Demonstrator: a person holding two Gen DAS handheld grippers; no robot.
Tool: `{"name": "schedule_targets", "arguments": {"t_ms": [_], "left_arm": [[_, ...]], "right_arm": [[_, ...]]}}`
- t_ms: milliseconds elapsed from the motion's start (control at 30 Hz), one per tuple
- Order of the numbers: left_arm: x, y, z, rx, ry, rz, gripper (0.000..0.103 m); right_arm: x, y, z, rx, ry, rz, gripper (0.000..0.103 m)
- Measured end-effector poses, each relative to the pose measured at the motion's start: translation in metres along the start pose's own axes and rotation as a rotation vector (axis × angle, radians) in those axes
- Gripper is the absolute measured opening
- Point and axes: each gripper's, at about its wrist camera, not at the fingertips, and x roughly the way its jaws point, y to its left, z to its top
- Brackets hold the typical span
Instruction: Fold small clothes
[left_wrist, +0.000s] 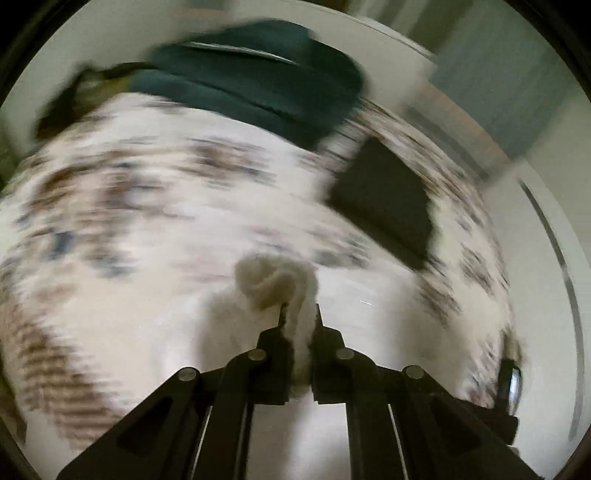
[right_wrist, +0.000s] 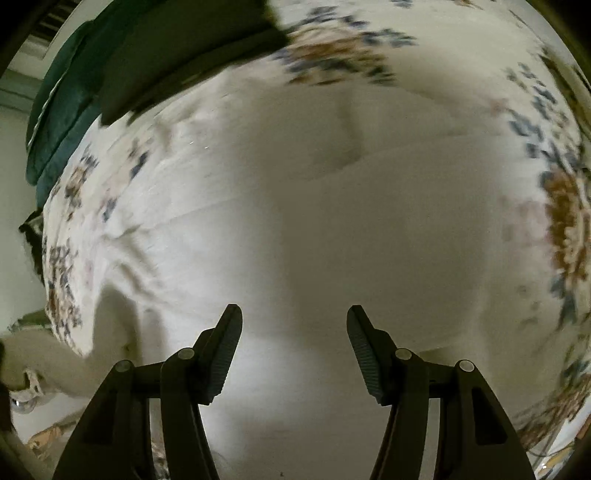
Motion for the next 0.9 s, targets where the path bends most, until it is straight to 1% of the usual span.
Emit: {"name": "schedule_targets", "arguments": {"t_ms": [67, 133, 167, 267, 300, 333, 367, 400, 433, 467, 533, 567, 633, 667, 733, 767, 800, 833, 900], "left_arm": [[0.038, -0.06, -0.009, 0.074, 0.058, -0.064, 0.006], [0.079, -0.13, -0.033, 0.155, 0.141, -0.136, 0.006], [0.093, -0.157, -0.042, 0.185, 0.165, -0.156, 0.006], [0.113, -0.217, -0.07, 0.258, 0.222, -0.188, 0.009], [0.116, -0.235, -0.08, 0.292, 0.219, -0.189, 0.01], [0.12, -0.241, -0.079, 0.306, 0.211, -0.184, 0.01], [0.118, -0.251, -0.085, 0.328, 0.192, -0.178, 0.017], [0.116, -0.253, -0.086, 0.335, 0.176, -0.18, 0.024], [0.114, -0.25, -0.083, 0.336, 0.162, -0.183, 0.046], [0.113, -0.245, -0.079, 0.33, 0.152, -0.183, 0.07], [0.113, -0.227, -0.067, 0.297, 0.122, -0.15, 0.092], [0.11, -0.214, -0.062, 0.282, 0.102, -0.124, 0.093], [0.096, -0.177, -0.053, 0.262, 0.059, -0.037, 0.093], [0.088, -0.156, -0.049, 0.247, 0.04, 0.014, 0.093], [0.071, -0.103, -0.04, 0.201, -0.007, 0.146, 0.094], [0.068, -0.088, -0.039, 0.189, -0.014, 0.189, 0.094], [0.065, -0.061, -0.038, 0.169, -0.012, 0.248, 0.094], [0.066, -0.043, -0.039, 0.155, 0.002, 0.283, 0.093], [0.068, 0.0, -0.04, 0.105, 0.033, 0.385, 0.093]], "right_arm": [[-0.008, -0.027, 0.008, 0.017, -0.015, -0.019, 0.061], [-0.017, -0.06, 0.013, 0.032, -0.026, -0.045, 0.061], [-0.022, -0.076, 0.015, 0.044, -0.031, -0.057, 0.061], [-0.033, -0.122, 0.02, 0.087, -0.029, -0.084, 0.061], [-0.037, -0.136, 0.021, 0.1, -0.028, -0.091, 0.061], [-0.041, -0.149, 0.022, 0.113, -0.026, -0.092, 0.061], [-0.044, -0.159, 0.022, 0.123, -0.023, -0.086, 0.061], [-0.049, -0.169, 0.023, 0.137, -0.022, -0.072, 0.061], [-0.053, -0.175, 0.023, 0.147, -0.021, -0.056, 0.061], [-0.058, -0.182, 0.024, 0.155, -0.021, -0.037, 0.061], [-0.063, -0.185, 0.026, 0.163, -0.027, 0.006, 0.061], [-0.064, -0.183, 0.027, 0.162, -0.03, 0.027, 0.061], [-0.064, -0.171, 0.031, 0.158, -0.035, 0.085, 0.061], [-0.061, -0.163, 0.034, 0.153, -0.036, 0.114, 0.062], [-0.052, -0.147, 0.041, 0.145, -0.034, 0.155, 0.064], [-0.047, -0.141, 0.044, 0.143, -0.03, 0.164, 0.064], [-0.039, -0.134, 0.049, 0.141, -0.027, 0.168, 0.064], [-0.033, -0.127, 0.052, 0.142, -0.03, 0.157, 0.064], [-0.02, -0.122, 0.062, 0.167, -0.042, 0.102, 0.064]]}}
